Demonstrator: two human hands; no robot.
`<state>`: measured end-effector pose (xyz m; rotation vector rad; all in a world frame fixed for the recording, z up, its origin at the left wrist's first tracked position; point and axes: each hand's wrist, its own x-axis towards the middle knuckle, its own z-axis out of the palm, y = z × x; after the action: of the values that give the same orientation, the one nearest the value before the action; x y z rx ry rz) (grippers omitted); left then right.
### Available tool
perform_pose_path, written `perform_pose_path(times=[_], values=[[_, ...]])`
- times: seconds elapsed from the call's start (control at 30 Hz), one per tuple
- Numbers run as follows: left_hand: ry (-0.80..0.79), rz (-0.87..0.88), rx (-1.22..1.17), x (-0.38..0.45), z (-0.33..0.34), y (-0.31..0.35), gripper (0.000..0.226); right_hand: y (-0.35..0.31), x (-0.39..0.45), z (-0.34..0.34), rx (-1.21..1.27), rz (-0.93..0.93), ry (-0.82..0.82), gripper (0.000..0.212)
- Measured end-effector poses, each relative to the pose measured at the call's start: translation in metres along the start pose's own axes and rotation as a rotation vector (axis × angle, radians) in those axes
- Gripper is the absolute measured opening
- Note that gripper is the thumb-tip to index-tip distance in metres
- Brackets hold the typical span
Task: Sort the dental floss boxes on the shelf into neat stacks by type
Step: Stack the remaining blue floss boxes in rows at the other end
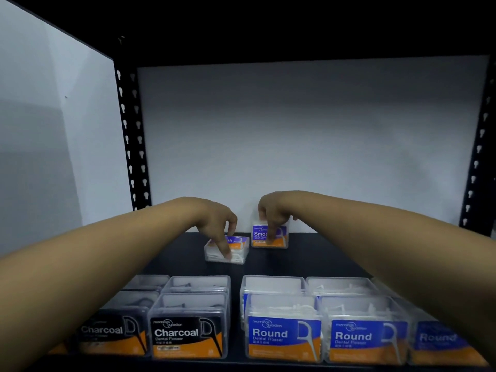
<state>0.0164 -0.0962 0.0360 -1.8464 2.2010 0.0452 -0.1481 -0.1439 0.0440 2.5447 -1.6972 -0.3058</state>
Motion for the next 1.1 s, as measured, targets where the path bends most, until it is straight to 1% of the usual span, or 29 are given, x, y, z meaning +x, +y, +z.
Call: perform_pose_path(times=[0.07, 0.13, 0.27, 0.33, 0.4, 0.5, 0.63, 0.8, 0.9, 0.97, 1.03, 1.1], values=[[0.05, 0.007, -0.033, 0.001, 0.004, -0.001, 0.055, 0.001, 0.0, 0.003, 0.056, -0.048, 0.02, 0.074], [0.069, 0.008, -0.062, 0.002, 0.007, 0.0, 0.054, 0.001, 0.001, 0.006, 0.135, -0.086, 0.001, 0.075], [0.048, -0.018, -0.097, 0.002, 0.01, 0.003, 0.068, 0.0, 0.007, 0.013, 0.218, -0.082, -0.071, 0.065], [0.055, -0.033, -0.098, 0.002, 0.01, 0.002, 0.075, 0.0, 0.01, 0.017, 0.249, -0.078, -0.086, 0.058], [0.071, -0.043, -0.106, 0.003, 0.01, 0.0, 0.077, 0.001, 0.012, 0.018, 0.251, -0.078, -0.089, 0.053], [0.09, -0.044, -0.142, 0.003, 0.012, -0.002, 0.071, 0.001, 0.015, 0.019, 0.249, -0.081, -0.103, 0.05], [0.124, -0.035, -0.131, 0.003, 0.015, -0.004, 0.07, 0.001, 0.017, 0.019, 0.226, -0.085, -0.117, 0.051], [0.144, 0.016, -0.138, 0.003, 0.016, 0.0, 0.061, -0.001, 0.02, 0.02, 0.196, -0.089, -0.115, 0.052], [0.112, 0.057, -0.168, 0.003, 0.016, 0.002, 0.05, -0.001, 0.023, 0.022, 0.208, -0.088, -0.117, 0.048], [0.054, 0.058, -0.203, 0.004, 0.018, 0.003, 0.041, 0.0, 0.023, 0.022, 0.207, -0.112, -0.106, 0.05], [0.018, 0.042, -0.234, 0.006, 0.018, 0.003, 0.039, 0.004, 0.023, 0.022, 0.202, -0.148, -0.098, 0.05], [-0.004, 0.023, -0.242, 0.005, 0.015, 0.002, 0.042, 0.008, 0.023, 0.021, 0.212, -0.163, -0.107, 0.046]])
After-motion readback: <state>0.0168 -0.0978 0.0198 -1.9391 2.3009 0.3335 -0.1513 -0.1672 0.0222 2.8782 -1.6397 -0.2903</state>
